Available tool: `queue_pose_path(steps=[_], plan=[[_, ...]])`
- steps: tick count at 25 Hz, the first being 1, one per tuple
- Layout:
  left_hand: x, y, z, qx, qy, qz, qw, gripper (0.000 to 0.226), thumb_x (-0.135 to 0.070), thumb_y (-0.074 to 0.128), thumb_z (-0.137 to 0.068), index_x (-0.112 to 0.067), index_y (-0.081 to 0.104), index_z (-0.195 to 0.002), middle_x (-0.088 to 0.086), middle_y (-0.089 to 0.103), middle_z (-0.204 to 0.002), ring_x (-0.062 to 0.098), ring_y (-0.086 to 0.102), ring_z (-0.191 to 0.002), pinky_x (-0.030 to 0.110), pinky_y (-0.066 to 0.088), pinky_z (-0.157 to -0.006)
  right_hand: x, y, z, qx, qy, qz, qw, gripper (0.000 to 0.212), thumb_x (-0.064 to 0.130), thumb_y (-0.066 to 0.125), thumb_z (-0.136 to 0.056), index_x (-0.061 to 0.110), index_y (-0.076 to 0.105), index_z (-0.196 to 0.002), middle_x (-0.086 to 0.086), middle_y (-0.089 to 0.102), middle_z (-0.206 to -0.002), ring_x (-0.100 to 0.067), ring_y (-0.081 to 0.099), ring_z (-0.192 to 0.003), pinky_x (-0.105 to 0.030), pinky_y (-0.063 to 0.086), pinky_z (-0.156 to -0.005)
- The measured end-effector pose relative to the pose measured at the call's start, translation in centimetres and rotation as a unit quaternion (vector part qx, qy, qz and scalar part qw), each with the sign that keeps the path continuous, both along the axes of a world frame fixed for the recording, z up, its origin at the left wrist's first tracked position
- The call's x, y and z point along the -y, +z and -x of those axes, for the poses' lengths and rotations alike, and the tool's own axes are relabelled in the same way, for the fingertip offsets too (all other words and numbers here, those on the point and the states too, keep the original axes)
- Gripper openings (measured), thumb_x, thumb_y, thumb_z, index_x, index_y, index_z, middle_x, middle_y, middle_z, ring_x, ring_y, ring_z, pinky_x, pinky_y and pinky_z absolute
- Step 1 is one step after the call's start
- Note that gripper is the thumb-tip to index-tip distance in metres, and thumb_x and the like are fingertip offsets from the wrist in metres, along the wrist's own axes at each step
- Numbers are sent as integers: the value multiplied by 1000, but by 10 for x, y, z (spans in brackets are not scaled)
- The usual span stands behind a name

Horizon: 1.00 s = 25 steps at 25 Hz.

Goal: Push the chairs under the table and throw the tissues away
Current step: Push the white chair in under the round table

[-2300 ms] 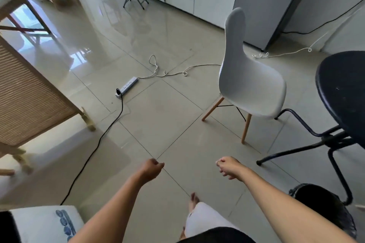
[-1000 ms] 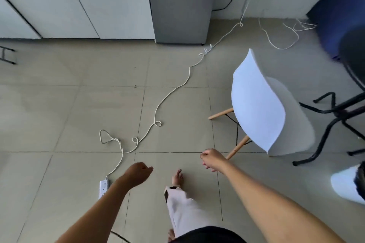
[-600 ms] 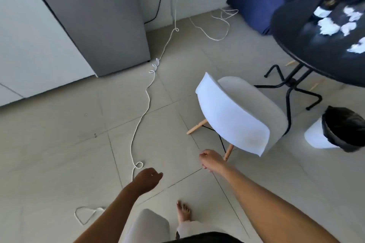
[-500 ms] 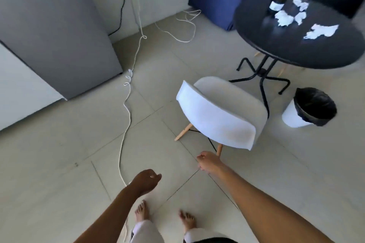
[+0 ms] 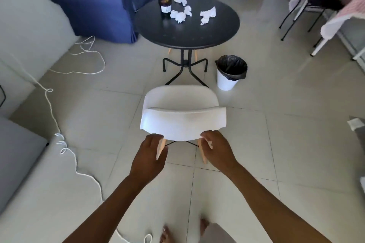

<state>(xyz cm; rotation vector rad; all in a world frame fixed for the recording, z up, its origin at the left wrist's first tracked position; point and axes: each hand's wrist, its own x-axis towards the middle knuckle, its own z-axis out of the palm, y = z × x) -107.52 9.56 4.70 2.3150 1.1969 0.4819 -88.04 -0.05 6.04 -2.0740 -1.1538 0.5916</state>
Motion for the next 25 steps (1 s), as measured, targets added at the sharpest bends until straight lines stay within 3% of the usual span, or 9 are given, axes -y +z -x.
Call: queue_pose_path(steps=[3,5,8,11,16,22,25], plan=[[-22,22,-20,12,-40,-133,990,54,-39,44,-91,-7,48,-134,12,52,-140,30,44,-133,42,39,-108,-6,18,-1,169,-64,-122,976,21,10,63,-85,8,67,-106,-10,64,-107,-26,62,-97,-30,55,-77],[-32,31,-35,-6,-43,-183,982,58,-42,36,-92,-13,37,-142,9,40,-150,28,30,-142,46,28,-114,-16,22,-7,250,-71,-147,954,33,18,63,-86,9,63,-117,-15,60,-123,-31,55,-116,-34,50,-93],[-39,34,-56,-24,-40,-192,980,59,-45,29,-93,-20,26,-147,8,27,-156,25,15,-146,49,19,-117,-31,21,-15,327,-43,-96,939,53,33,54,-90,16,44,-139,-15,39,-149,-34,31,-140,-42,28,-113],[-45,24,-71,-54,-63,-185,979,58,-46,24,-95,-21,27,-146,10,26,-156,27,13,-146,55,22,-117,-41,12,-22,351,19,-39,935,58,39,47,-92,18,33,-145,-13,28,-155,-34,21,-144,-49,23,-115],[-53,12,-82,-73,-43,-179,980,58,-49,9,-96,-27,33,-144,7,32,-154,26,18,-145,52,16,-117,-51,6,-32,341,56,-11,938,56,41,14,-97,17,35,-143,-12,33,-152,-34,28,-142,-52,29,-114],[-59,9,-90,-64,-20,-218,974,55,-43,11,-98,-27,45,-138,7,45,-147,27,31,-141,47,21,-115,-59,-2,-43,327,66,-48,941,56,36,10,-99,17,42,-140,-10,41,-149,-31,34,-140,-50,33,-112],[-68,7,-91,-62,-30,-264,962,56,-40,16,-99,-21,64,-118,8,66,-122,30,58,-116,41,36,-100,-67,-4,-47,345,61,-73,934,53,31,14,-100,16,54,-132,-10,51,-142,-33,45,-133,-51,40,-107]])
